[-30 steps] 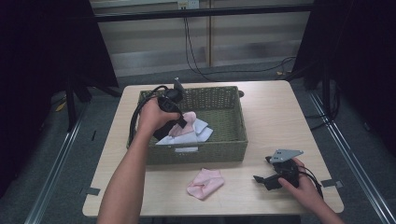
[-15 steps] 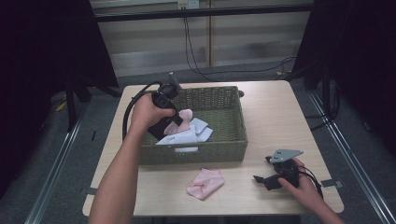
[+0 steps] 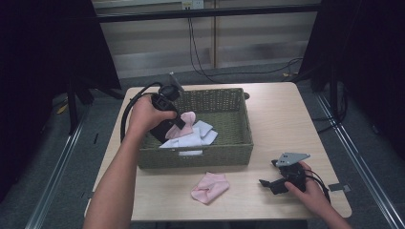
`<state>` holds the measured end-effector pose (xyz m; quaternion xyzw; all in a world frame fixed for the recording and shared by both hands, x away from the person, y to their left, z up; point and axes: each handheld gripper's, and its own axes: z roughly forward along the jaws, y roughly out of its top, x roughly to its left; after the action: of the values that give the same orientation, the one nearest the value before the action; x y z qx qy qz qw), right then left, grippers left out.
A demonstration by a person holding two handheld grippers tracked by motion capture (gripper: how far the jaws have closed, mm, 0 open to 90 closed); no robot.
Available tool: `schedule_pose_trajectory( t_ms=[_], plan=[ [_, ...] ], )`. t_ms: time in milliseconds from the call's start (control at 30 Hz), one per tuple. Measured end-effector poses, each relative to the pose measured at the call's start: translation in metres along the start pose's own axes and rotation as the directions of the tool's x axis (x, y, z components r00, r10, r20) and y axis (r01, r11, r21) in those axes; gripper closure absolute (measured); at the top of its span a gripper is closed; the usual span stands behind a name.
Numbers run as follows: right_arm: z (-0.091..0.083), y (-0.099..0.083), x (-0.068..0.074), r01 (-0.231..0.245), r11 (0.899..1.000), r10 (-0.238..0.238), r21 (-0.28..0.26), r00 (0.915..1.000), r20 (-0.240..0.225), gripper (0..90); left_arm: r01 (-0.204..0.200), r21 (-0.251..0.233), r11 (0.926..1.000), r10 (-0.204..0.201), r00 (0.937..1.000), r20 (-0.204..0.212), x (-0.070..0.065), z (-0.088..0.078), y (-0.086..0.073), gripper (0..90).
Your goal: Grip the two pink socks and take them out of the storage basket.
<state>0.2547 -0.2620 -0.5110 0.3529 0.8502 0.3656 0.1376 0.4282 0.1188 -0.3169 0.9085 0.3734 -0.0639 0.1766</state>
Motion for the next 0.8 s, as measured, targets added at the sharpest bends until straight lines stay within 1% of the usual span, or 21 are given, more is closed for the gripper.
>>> schedule_pose_trajectory(
  t_ms=[67,100,167,200,300,433,567,633,667,800],
  plan=[
    [0.000,0.000,0.000,0.000,1.000,0.000,0.000,1.0000,0.000,8.9,-0.007,-0.001,1.0000,0.007,0.9999,0.008,-0.001,-0.002,-0.001,73.8],
    [0.000,0.000,0.000,0.000,1.000,0.000,0.000,1.0000,0.000,8.9,0.000,-0.006,1.0000,0.001,0.9999,0.013,-0.002,-0.002,-0.002,73.8],
    [0.000,0.000,0.000,0.000,1.000,0.000,0.000,1.0000,0.000,8.9,-0.003,-0.011,0.9999,0.003,0.9998,0.018,-0.003,-0.003,-0.004,73.7],
    [0.000,0.000,0.000,0.000,1.000,0.000,0.000,1.0000,0.000,8.9,-0.011,-0.005,0.9999,0.011,0.9998,0.018,-0.003,-0.004,-0.004,73.7],
    [0.000,0.000,0.000,-0.001,1.000,0.001,0.000,1.0000,0.000,8.9,-0.017,-0.012,0.9998,0.017,0.9995,0.026,-0.006,-0.006,-0.007,73.7],
    [0.000,0.000,0.000,-0.002,1.000,0.002,0.001,1.0000,0.000,8.9,-0.019,-0.015,0.9997,0.019,0.9995,0.024,-0.009,-0.009,-0.010,73.7],
    [0.000,0.000,0.000,-0.004,1.000,0.004,0.001,1.0000,0.000,8.9,-0.039,-0.011,0.9992,0.039,0.9990,0.024,-0.013,-0.011,-0.015,73.6],
    [0.000,0.000,0.000,-0.004,1.000,0.004,0.001,1.0000,0.000,8.9,-0.043,-0.010,0.9990,0.043,0.9988,0.024,-0.015,-0.011,-0.017,73.6],
    [0.000,0.000,0.000,-0.003,1.000,0.003,0.001,1.0000,0.000,8.9,-0.037,-0.019,0.9991,0.038,0.9990,0.025,-0.016,-0.011,-0.019,73.6],
    [0.000,0.000,0.000,0.000,1.000,0.000,0.000,1.0000,0.001,8.9,-0.050,-0.018,0.9986,0.050,0.9985,0.023,-0.018,-0.012,-0.023,73.4]
  ],
)
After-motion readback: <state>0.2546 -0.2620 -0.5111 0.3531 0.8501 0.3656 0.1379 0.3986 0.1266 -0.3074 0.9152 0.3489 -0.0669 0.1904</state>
